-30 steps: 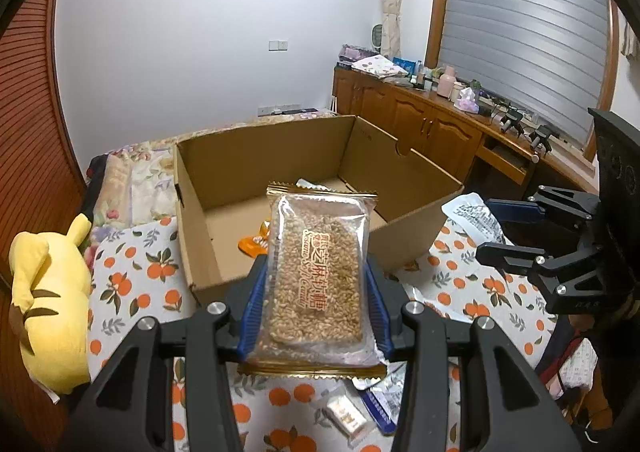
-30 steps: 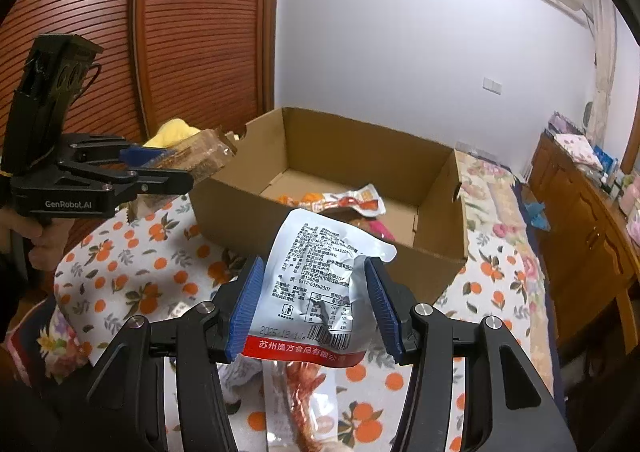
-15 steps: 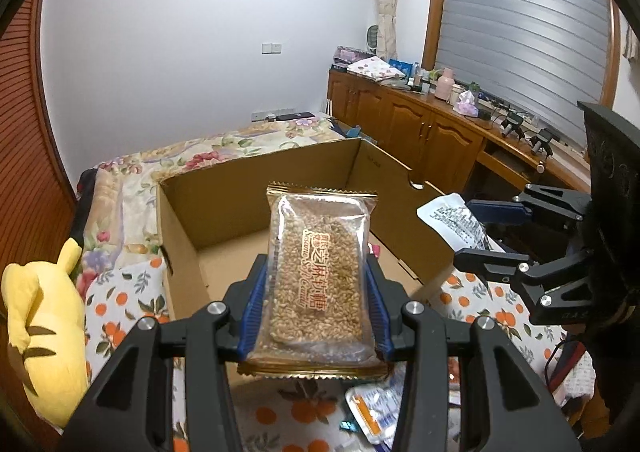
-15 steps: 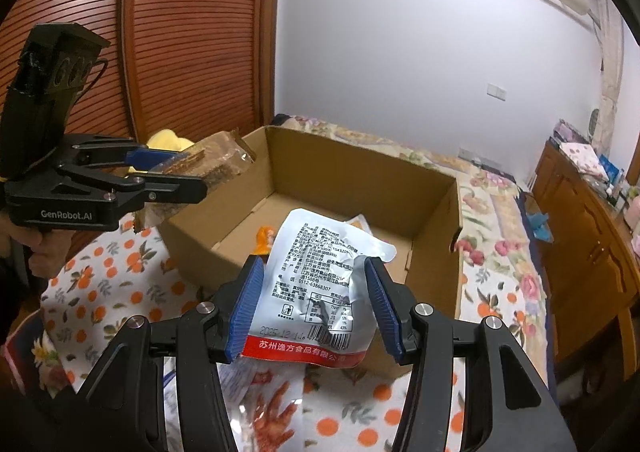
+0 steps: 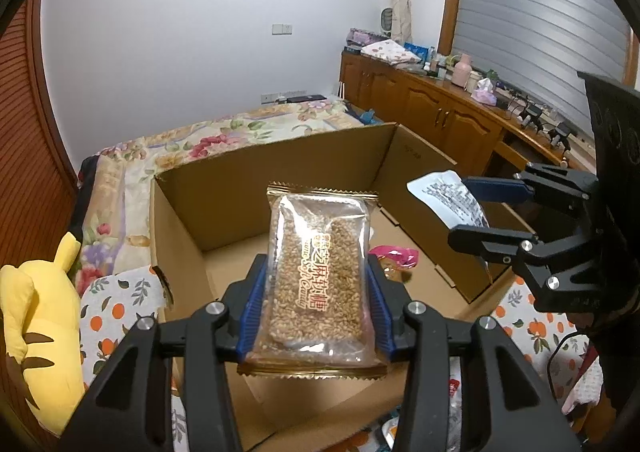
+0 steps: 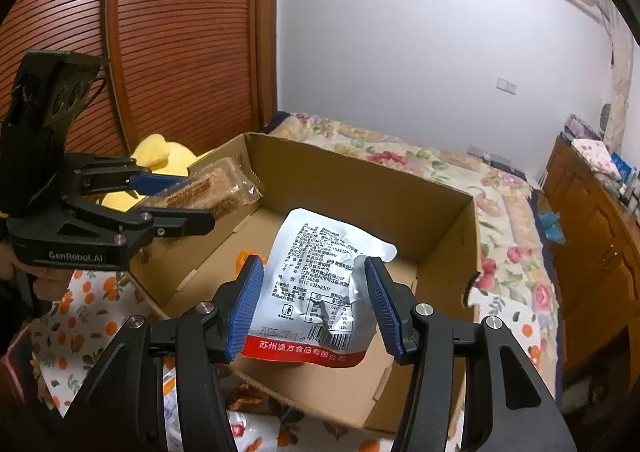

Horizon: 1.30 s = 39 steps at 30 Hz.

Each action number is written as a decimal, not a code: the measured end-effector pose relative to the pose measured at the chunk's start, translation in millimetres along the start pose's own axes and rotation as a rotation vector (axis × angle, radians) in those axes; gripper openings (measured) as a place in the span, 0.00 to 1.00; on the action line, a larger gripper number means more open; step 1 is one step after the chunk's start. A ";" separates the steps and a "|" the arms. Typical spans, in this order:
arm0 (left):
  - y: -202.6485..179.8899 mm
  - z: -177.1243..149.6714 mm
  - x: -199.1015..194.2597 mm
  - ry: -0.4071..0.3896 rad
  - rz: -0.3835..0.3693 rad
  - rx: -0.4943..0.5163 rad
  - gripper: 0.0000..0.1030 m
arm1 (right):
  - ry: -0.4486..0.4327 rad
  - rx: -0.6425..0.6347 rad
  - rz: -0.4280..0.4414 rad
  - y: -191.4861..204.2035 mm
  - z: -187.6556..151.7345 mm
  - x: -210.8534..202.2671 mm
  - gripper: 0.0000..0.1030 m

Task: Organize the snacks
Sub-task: 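Carry the cracker bar and white pack over the box with both tools, then open both tools to release the snacks into the box and withdraw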

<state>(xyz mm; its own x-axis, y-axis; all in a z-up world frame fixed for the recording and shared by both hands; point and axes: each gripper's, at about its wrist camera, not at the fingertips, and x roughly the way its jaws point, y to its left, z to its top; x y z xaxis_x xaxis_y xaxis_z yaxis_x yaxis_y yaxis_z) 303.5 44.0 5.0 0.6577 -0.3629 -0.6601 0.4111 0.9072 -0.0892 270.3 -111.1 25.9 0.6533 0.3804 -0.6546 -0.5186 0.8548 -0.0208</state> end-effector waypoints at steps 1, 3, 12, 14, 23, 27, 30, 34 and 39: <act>0.7 -0.5 3.1 0.007 0.002 0.000 0.44 | 0.004 0.000 0.001 -0.6 0.7 3.9 0.53; 1.2 -1.8 8.8 0.025 0.004 0.001 0.45 | 0.014 -0.001 0.002 -0.8 1.4 9.9 0.53; -7.1 -0.9 18.2 0.059 0.013 0.035 0.47 | 0.082 0.015 0.027 -5.2 0.2 39.3 0.53; -7.0 -1.0 17.9 0.058 0.014 0.039 0.47 | 0.097 0.019 0.028 -6.3 -1.0 43.6 0.53; -1.7 -3.4 12.7 0.044 0.014 0.027 0.48 | 0.138 0.031 0.057 -8.2 -5.4 51.1 0.54; -1.8 -5.9 6.0 0.030 0.020 0.027 0.52 | 0.135 0.034 0.047 -7.0 -7.3 50.7 0.55; -2.7 -7.6 -1.4 0.015 0.023 0.018 0.54 | 0.121 0.058 0.020 -8.1 -6.4 47.7 0.61; -6.6 -11.3 -14.7 -0.001 0.024 0.015 0.54 | 0.096 0.072 0.027 -9.4 -7.0 30.1 0.61; -15.2 -18.0 -35.6 -0.025 0.041 0.017 0.57 | 0.037 0.075 0.014 -1.6 -6.4 -2.8 0.61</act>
<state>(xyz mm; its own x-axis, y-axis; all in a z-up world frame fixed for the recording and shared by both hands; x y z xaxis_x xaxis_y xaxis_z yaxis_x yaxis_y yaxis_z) 262.5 47.0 16.4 0.6897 -0.3310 -0.6441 0.3939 0.9178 -0.0498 265.7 -115.8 23.0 0.6244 0.3808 -0.6820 -0.4838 0.8740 0.0450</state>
